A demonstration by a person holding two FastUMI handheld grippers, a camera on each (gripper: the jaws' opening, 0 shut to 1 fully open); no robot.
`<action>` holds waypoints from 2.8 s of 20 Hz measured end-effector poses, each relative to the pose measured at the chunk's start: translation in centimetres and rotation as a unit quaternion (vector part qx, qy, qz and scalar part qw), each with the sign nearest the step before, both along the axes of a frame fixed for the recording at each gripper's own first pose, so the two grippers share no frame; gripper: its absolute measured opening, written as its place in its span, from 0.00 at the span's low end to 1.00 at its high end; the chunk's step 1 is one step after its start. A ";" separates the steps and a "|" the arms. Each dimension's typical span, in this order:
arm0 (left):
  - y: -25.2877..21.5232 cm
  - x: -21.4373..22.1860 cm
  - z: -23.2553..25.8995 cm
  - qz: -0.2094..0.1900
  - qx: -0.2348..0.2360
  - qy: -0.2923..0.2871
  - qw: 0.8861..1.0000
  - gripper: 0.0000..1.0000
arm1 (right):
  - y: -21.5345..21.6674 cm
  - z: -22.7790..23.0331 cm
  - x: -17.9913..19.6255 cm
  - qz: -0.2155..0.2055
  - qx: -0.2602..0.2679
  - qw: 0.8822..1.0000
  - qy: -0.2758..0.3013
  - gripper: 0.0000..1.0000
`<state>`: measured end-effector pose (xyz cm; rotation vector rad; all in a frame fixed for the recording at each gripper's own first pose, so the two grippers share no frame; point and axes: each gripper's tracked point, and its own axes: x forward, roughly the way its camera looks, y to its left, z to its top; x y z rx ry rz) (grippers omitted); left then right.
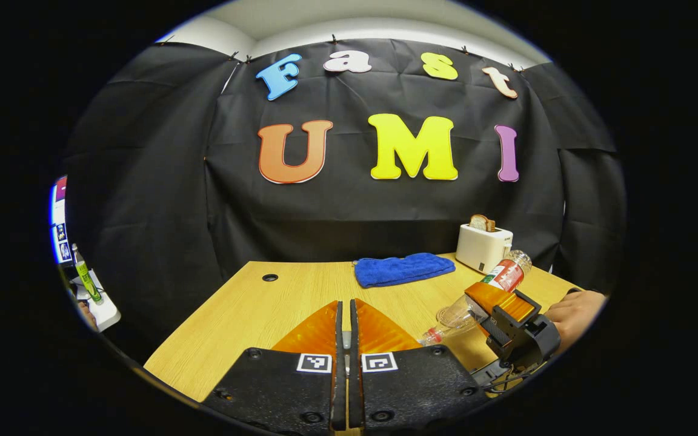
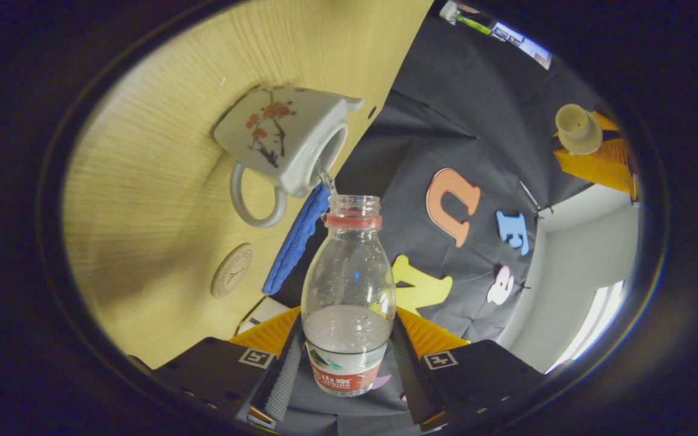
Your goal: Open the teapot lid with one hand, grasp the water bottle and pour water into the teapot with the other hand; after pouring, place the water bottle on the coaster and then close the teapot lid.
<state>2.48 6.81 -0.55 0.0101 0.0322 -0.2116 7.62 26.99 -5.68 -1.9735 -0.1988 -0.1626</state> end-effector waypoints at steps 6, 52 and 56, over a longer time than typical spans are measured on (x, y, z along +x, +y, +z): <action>0.2 0.1 -0.1 0.000 -0.001 0.003 1.000 0.04 | 0.7 1.0 -0.7 0.021 -0.052 0.998 -0.026 0.74; -1.6 0.7 -0.4 -0.002 -0.024 0.013 1.000 0.04 | -10.4 1.1 1.2 0.096 0.753 0.637 0.134 0.76; -1.5 0.8 -0.9 0.001 -0.010 0.015 1.000 0.04 | -9.1 1.9 3.6 0.110 0.790 0.588 0.137 0.75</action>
